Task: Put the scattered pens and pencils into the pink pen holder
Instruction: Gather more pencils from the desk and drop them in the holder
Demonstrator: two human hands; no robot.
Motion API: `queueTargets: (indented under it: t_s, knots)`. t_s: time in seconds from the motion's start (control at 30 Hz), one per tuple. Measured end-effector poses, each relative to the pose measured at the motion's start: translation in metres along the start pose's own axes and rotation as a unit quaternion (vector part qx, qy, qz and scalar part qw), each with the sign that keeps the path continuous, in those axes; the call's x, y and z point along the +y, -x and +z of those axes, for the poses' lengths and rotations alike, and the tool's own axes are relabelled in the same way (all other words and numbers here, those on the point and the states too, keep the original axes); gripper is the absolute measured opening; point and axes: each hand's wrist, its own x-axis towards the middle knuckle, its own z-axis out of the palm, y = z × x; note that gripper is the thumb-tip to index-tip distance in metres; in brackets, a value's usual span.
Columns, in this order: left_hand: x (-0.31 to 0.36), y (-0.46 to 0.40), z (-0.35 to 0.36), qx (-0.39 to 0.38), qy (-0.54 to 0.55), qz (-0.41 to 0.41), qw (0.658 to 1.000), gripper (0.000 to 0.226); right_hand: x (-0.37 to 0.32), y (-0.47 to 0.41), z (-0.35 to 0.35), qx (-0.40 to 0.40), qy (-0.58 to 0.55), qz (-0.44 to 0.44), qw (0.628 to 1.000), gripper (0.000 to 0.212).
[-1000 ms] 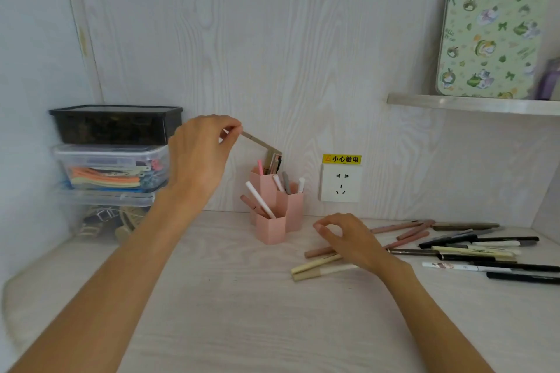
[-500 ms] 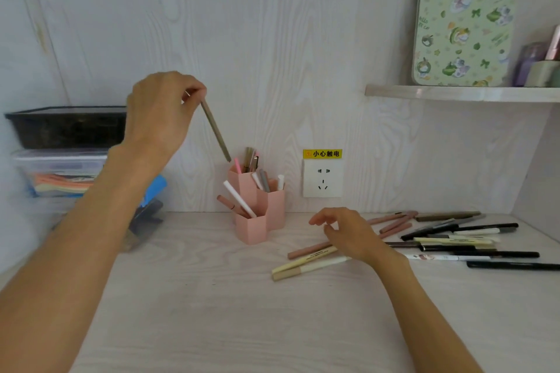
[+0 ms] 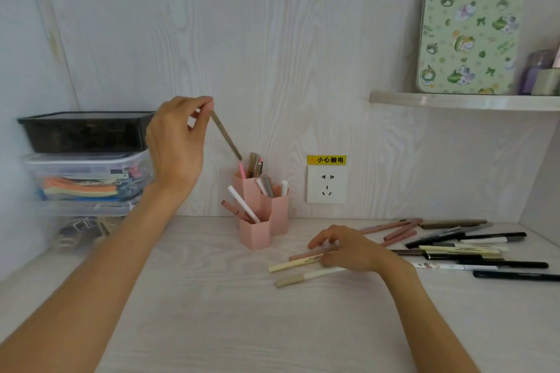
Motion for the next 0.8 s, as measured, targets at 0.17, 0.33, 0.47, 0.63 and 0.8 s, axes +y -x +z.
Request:
queueTargets:
  t_s: [0.17, 0.33, 0.47, 0.63, 0.8]
  knots:
    - [0.006, 0.005, 0.021, -0.141, -0.039, -0.003, 0.989, 0.018, 0.003, 0.001, 0.003, 0.012, 0.001, -0.007, 1.0, 0.03]
    - [-0.005, 0.045, 0.036, -0.328, -0.109, -0.041, 0.938, 0.028, 0.004, 0.003, 0.001, 0.03, -0.019, -0.009, 0.999, 0.025]
    - [0.011, 0.069, 0.021, -0.2, -0.097, 0.033, 0.975, 0.035, 0.002, 0.0, 0.006, 0.071, 0.013, -0.03, 0.997, 0.018]
    - [0.039, 0.136, 0.001, -0.429, 0.0, 0.091, 0.899, 0.052, -0.008, -0.005, 0.022, 0.106, 0.0, -0.061, 0.992, 0.013]
    - [0.013, 0.164, 0.002, -0.488, 0.0, 0.031, 0.872, 0.055, -0.007, -0.01, 0.031, 0.082, 0.078, -0.065, 0.991, 0.032]
